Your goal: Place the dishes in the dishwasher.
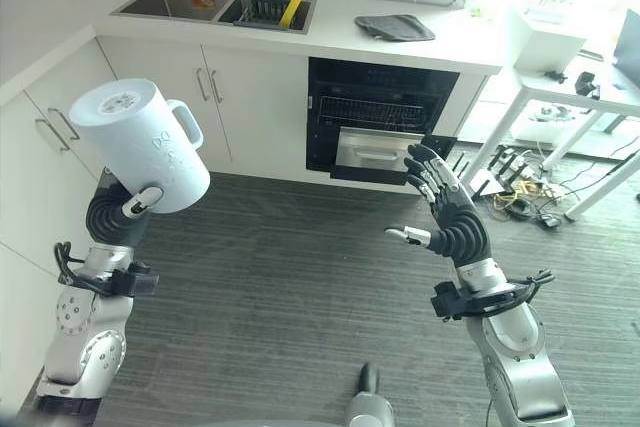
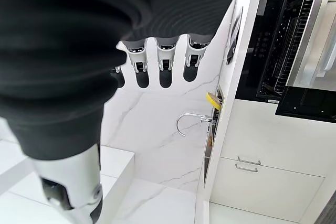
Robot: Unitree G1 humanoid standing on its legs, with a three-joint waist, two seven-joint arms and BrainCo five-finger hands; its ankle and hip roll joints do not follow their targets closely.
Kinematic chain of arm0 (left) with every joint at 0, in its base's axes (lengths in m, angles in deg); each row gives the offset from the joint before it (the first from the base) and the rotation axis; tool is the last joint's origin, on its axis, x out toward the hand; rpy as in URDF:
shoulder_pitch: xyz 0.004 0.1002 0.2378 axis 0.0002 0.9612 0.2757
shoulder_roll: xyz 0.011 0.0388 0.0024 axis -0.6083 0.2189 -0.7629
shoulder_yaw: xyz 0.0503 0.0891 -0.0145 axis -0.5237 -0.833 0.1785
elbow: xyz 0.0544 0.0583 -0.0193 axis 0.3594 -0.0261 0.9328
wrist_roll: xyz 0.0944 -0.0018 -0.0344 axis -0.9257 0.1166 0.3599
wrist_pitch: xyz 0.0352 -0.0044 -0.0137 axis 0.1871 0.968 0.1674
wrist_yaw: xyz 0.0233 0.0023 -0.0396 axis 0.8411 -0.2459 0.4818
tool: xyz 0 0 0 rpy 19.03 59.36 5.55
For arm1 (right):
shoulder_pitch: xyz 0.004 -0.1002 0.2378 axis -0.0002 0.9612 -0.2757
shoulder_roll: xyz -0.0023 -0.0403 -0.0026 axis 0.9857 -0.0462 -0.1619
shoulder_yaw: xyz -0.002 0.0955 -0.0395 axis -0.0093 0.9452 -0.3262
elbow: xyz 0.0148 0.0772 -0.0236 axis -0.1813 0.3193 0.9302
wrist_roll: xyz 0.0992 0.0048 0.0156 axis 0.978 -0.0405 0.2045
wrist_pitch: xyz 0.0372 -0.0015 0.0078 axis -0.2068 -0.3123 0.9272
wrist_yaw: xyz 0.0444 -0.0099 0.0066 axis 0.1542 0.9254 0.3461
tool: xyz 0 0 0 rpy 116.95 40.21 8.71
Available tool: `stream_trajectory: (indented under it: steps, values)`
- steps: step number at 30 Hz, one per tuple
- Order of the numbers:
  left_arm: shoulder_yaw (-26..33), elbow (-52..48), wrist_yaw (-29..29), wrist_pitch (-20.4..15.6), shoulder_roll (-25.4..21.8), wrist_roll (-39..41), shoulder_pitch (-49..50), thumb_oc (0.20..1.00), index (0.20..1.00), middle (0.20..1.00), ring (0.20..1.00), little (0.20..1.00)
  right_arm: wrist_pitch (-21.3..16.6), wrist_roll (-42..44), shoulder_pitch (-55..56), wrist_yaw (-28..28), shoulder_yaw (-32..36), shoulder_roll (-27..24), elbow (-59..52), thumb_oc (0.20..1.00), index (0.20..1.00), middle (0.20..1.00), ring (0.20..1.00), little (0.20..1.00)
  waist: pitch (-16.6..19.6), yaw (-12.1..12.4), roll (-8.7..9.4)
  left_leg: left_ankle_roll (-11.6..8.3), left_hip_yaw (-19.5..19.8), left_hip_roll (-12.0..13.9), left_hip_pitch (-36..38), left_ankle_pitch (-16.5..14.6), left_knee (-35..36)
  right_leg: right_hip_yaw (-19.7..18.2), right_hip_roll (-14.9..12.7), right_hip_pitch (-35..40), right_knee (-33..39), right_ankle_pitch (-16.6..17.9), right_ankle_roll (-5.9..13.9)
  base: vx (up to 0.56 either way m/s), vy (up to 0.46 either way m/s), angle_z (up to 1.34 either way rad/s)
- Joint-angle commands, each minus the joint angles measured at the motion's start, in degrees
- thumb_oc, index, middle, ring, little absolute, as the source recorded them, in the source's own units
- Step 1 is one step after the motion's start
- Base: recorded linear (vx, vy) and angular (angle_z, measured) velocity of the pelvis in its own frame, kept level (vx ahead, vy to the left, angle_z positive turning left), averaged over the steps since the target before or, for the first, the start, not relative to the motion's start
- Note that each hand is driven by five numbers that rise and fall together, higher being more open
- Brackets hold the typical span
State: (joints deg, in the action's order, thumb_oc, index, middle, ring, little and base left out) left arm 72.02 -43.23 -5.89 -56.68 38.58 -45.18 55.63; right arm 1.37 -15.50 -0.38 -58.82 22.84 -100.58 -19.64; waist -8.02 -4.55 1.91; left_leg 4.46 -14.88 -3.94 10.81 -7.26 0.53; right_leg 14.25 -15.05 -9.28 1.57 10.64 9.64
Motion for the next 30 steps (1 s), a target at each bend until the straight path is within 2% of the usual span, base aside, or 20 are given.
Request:
stream_trajectory:
  steps: [1,3,4,6,8,9,11,12,14,16,17,19,20,22,23,25,28,30]
  values:
    - [2.8,-5.4,1.2,-4.0,-1.6,-0.7,-0.7,0.2,0.2,0.2,0.2,0.2,-4.1,1.8,-2.9,0.7,2.3,-1.2,-0.9,1.0,1.0,1.0,1.0,1.0,0.8,0.0,-0.03,-5.19,2.8,6.0,3.0,1.7,4.5,-2.4,3.5,7.2,3.4,1.2,1.01,0.36,-0.272,0.34]
    - [2.8,-5.7,1.8,-3.5,-1.3,-0.6,-0.6,0.2,0.2,0.2,0.2,0.2,-3.8,1.6,-3.3,0.2,2.2,-1.6,-0.9,1.0,1.0,1.0,1.0,1.0,1.2,-0.1,-0.32,-5.96,2.9,7.0,4.3,1.7,4.4,-1.8,4.2,7.9,3.4,0.2,0.46,0.42,-0.401,0.48]
    - [2.6,-5.9,2.2,-2.8,-1.2,-0.5,-0.4,0.2,0.2,0.2,0.2,0.2,-3.4,1.7,-3.9,0.7,2.2,-2.5,-1.1,1.0,1.0,1.0,1.0,1.0,1.7,-0.7,-0.93,-7.59,2.8,9.4,5.6,4.4,2.9,-2.2,6.4,8.6,3.4,-1.5,-0.93,0.49,-0.504,0.32]
    - [2.2,-6.3,2.6,-2.3,-1.0,-0.5,0.0,0.2,0.2,0.2,0.2,0.2,-3.2,2.7,-4.1,1.1,2.6,-3.4,-1.1,1.0,1.0,1.0,1.0,1.0,1.9,-1.2,-1.53,-9.16,3.6,11.0,5.1,7.7,0.6,-3.5,8.7,9.4,3.4,-2.9,-2.57,0.4,-0.437,-0.15]
    - [1.9,-6.4,1.8,-2.3,-0.4,-0.4,0.7,0.2,0.2,0.2,0.2,0.2,-3.4,3.3,-3.1,0.2,3.8,-3.7,-1.2,1.0,1.0,1.0,1.0,1.0,2.1,-1.6,-1.76,-10.98,4.5,12.8,2.7,11.9,-5.7,-4.4,11.1,10.8,3.4,-4.6,-4.65,0.3,-0.394,-0.41]
    - [1.8,-6.5,1.6,-2.6,-0.2,-0.7,1.3,0.2,0.2,0.2,0.2,0.2,-3.4,3.3,-2.4,-0.2,4.1,-3.8,-1.5,1.0,1.0,1.0,1.0,1.0,2.1,-1.8,-1.58,-11.48,4.7,13.4,1.5,12.9,-8.9,-4.8,11.6,11.2,3.4,-4.9,-5.42,0.27,-0.396,-0.45]
    - [1.6,-6.3,1.1,-2.6,0.0,-0.2,2.2,0.2,0.2,0.2,0.2,0.2,-3.5,3.5,-1.6,-0.8,4.4,-4.1,-1.6,1.0,1.0,1.0,1.0,1.0,1.8,-1.8,-0.92,-11.8,5.3,14.2,-1.3,14.1,-16.4,-5.4,12.2,12.1,3.4,-5.5,-6.78,0.24,-0.374,-0.35]
    - [1.1,-6.1,0.7,-2.9,0.1,-0.4,2.6,0.2,0.2,0.2,0.2,0.2,-4.0,3.8,-1.5,-1.1,4.3,-4.3,-1.1,1.0,1.0,1.0,1.0,1.0,1.2,-1.5,-0.31,-11.88,5.1,14.3,-4.6,15.1,-22.9,-5.7,12.5,13.5,3.4,-6.3,-7.87,0.23,-0.369,-0.2]
    - [0.4,-5.8,0.1,-2.5,0.3,-0.9,2.2,0.2,0.2,0.2,0.2,0.2,-4.0,3.3,-2.2,-0.3,3.9,-4.0,-0.7,1.0,1.0,1.0,1.0,1.0,0.1,-0.2,0.64,-10.42,6.7,12.1,-10.1,13.1,-26.6,-6.1,12.3,15.1,3.4,-6.6,-8.03,0.17,-0.233,-0.18]
    - [0.1,-5.8,-0.2,-2.6,0.8,-1.8,3.1,0.2,0.2,0.2,0.2,0.2,-3.7,3.1,-3.5,0.0,2.8,-3.7,-0.2,1.0,1.0,1.0,1.0,1.0,-0.8,1.0,0.33,-8.23,6.9,7.9,-11.7,9.7,-21.3,-7.3,12.6,15.8,3.4,-7.4,-6.97,0.21,-0.035,-0.38]
    - [0.1,-5.9,0.1,-2.6,0.9,-2.2,3.3,0.2,0.2,0.2,0.2,0.2,-3.1,3.0,-4.6,0.3,2.0,-3.7,0.1,1.0,1.0,1.0,1.0,1.0,-1.1,1.4,-0.09,-8.04,6.2,7.1,-11.0,10.1,-15.9,-8.5,13.1,16.3,3.4,-7.8,-6.52,0.29,0.062,-0.57]
    - [-0.5,-5.6,1.2,-2.8,0.7,-2.8,2.9,0.2,0.2,0.2,0.2,0.2,-2.9,1.6,-6.0,0.7,0.0,-2.8,0.3,1.0,1.0,1.0,1.0,1.0,-1.3,2.6,-1.56,-7.76,8.0,5.2,-11.5,11.3,-0.7,-11.5,14.6,17.5,3.4,-9.1,-5.6,0.33,0.106,-0.63]
    - [-0.9,-5.0,1.5,-2.9,0.6,-3.0,2.2,0.2,0.2,0.2,0.2,0.2,-2.9,1.4,-6.0,0.9,-0.4,-2.9,0.3,1.0,1.0,1.0,1.0,1.0,-1.3,3.2,-1.94,-8.11,8.8,5.0,-12.1,13.6,3.7,-12.6,15.1,19.0,3.4,-10.2,-5.68,0.27,0.107,-1.09]
    - [-1.1,-4.4,1.0,-3.2,0.5,-2.5,1.6,0.2,0.2,0.2,0.2,0.2,-3.1,1.6,-5.9,1.2,-0.1,-3.5,0.5,1.0,1.0,1.0,1.0,1.0,-1.1,3.8,-1.93,-8.2,9.4,4.6,-13.7,14.4,3.8,-13.1,15.3,20.4,3.4,-11.3,-5.92,0.22,0.175,-1.35]
    - [-0.8,-4.2,0.6,-3.6,0.5,-2.4,1.7,0.2,0.2,0.2,0.2,0.2,-3.4,2.0,-5.4,0.2,0.5,-3.6,0.7,1.0,1.0,1.0,1.0,1.0,-0.5,3.8,-1.75,-7.78,8.7,4.5,-13.3,13.6,4.5,-12.3,14.7,21.2,3.4,-11.9,-5.59,0.2,0.249,-0.92]
    - [-0.3,-4.4,1.0,-3.6,0.4,-1.9,2.3,0.2,0.2,0.2,0.2,0.2,-3.2,2.3,-4.2,-0.9,1.0,-3.4,-0.3,1.0,1.0,1.0,1.0,1.0,0.2,3.9,-1.74,-6.9,10.4,3.8,-12.6,12.6,4.5,-12.3,14.2,21.6,3.4,-11.9,-5.24,0.18,0.23,-0.56]
    - [0.3,-3.7,0.3,-2.8,-0.2,-1.0,1.2,0.2,0.2,0.2,0.2,0.2,-3.8,2.7,-2.8,-2.0,2.2,-2.9,-0.7,1.0,1.0,1.0,1.0,1.0,1.8,3.5,-1.23,-5.78,10.5,3.2,-10.7,11.4,4.5,-9.8,13.0,22.2,3.2,-11.9,-4.66,0.22,0.294,0.14]
    - [0.0,-3.4,0.4,-1.8,-0.2,-1.2,0.0,0.2,0.2,0.2,0.2,0.2,-3.3,2.8,-3.9,-1.7,2.1,-2.2,-0.5,1.0,1.0,1.0,1.0,1.0,2.0,3.7,-1.04,-5.07,10.5,2.8,-9.7,10.9,4.5,-8.8,12.2,21.3,-0.1,-12.3,-4.2,0.14,0.245,0.59]
